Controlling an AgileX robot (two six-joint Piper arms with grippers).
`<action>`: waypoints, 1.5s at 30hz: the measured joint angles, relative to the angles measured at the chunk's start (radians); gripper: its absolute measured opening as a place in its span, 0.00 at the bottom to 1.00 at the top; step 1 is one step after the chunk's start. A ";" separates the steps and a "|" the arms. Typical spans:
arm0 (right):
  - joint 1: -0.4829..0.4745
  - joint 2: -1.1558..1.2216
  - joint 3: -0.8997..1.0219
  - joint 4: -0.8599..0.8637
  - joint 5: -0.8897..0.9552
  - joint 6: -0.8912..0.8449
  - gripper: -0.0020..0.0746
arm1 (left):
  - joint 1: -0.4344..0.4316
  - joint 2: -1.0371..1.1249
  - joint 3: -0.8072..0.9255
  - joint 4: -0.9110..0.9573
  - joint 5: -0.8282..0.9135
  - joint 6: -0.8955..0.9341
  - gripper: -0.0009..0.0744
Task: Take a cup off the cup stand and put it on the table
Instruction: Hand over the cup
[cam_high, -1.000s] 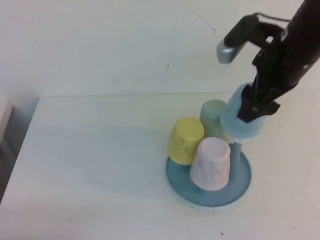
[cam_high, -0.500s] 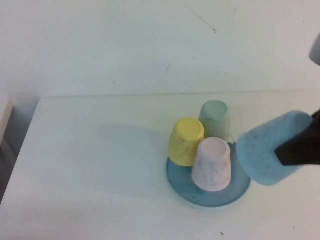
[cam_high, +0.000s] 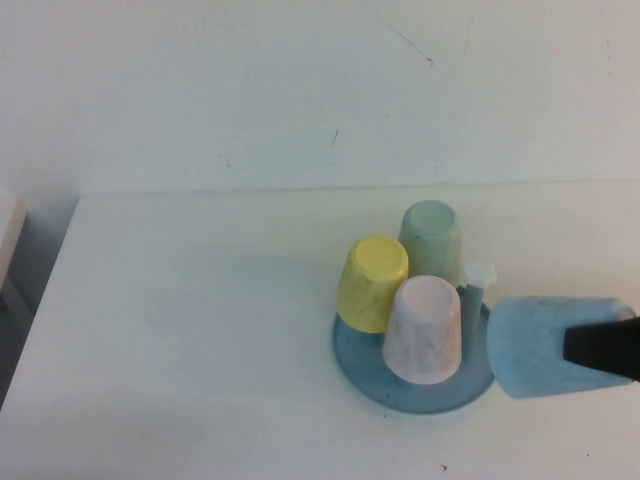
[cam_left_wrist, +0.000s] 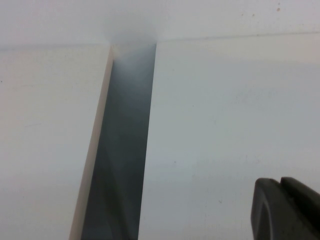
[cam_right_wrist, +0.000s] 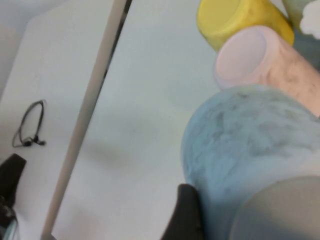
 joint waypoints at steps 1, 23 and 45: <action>-0.015 0.015 0.001 0.024 0.017 -0.023 0.78 | 0.000 0.000 0.000 0.000 0.000 0.000 0.01; -0.119 0.289 0.002 0.464 0.263 0.034 0.78 | 0.000 0.000 0.000 0.000 0.000 0.000 0.01; 0.005 0.289 0.002 0.489 0.264 0.090 0.78 | 0.000 0.000 0.004 -0.789 -0.065 -0.291 0.01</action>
